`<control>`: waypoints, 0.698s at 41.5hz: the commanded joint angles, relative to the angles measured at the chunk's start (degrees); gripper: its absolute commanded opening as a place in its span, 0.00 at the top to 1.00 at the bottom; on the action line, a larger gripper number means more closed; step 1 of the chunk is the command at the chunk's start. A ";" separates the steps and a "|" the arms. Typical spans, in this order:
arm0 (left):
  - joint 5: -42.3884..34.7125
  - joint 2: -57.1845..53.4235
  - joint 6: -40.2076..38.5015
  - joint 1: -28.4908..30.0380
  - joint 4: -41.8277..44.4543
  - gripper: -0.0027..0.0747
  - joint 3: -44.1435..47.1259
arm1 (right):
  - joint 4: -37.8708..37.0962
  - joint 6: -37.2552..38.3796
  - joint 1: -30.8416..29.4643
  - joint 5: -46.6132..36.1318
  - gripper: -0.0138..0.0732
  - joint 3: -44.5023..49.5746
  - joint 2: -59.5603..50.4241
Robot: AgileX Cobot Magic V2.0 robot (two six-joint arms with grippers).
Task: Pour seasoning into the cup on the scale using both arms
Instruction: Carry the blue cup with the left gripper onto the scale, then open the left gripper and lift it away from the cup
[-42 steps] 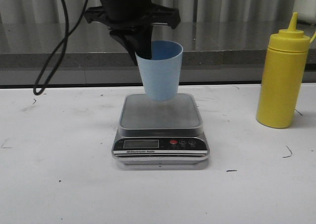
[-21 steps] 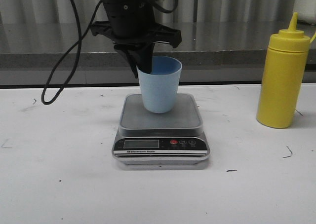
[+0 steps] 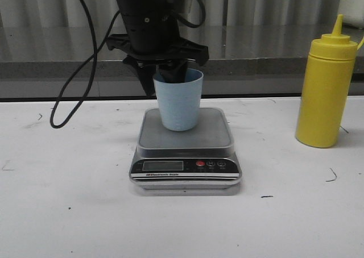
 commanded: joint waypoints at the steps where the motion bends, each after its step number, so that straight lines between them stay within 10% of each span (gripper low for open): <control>1: -2.43 -5.03 -0.67 -0.22 -0.21 0.31 -1.68 | -0.89 -0.49 -0.35 -3.32 0.29 -1.90 0.39; 17: -1.62 -17.54 -0.67 -0.35 -3.14 0.44 0.72 | -0.89 -0.49 -0.35 -3.27 0.29 -1.90 0.39; 29: -10.82 -36.62 -0.67 -0.35 -2.06 0.49 19.26 | -0.89 -0.49 -0.35 -3.27 0.29 -1.90 0.39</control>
